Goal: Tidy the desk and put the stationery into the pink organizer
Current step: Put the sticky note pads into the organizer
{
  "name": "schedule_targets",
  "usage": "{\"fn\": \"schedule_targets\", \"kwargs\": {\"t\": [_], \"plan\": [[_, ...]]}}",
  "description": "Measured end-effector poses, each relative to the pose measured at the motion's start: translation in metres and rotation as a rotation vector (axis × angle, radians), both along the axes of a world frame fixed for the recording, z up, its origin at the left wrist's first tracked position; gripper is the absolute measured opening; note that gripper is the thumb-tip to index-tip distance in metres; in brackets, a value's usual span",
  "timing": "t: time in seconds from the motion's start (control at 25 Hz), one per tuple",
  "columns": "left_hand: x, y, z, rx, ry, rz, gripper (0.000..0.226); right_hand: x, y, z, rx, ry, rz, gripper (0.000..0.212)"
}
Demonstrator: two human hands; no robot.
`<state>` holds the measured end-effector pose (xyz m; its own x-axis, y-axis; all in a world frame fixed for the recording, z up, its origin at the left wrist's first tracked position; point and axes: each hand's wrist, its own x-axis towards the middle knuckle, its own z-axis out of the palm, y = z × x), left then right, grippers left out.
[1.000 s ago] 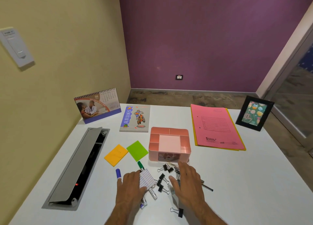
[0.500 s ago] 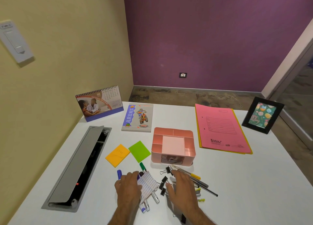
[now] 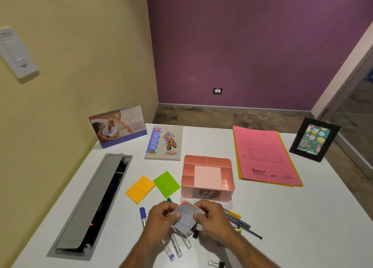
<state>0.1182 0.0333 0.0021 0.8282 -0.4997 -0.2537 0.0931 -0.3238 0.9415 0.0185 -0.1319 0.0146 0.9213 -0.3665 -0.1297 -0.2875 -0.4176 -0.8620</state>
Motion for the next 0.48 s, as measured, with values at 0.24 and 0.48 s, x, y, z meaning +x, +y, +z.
{"fn": "schedule_targets", "kwargs": {"t": [0.24,0.48], "plan": [[0.040,-0.008,-0.015,0.153,-0.297,0.063,0.002,0.021,-0.053,0.031,-0.056,-0.149,-0.224,0.019],[0.078,-0.025,-0.031,0.644,-0.515,-0.100,0.041,0.056,-0.135,0.052,-0.559,-0.171,-0.402,0.019]]}}
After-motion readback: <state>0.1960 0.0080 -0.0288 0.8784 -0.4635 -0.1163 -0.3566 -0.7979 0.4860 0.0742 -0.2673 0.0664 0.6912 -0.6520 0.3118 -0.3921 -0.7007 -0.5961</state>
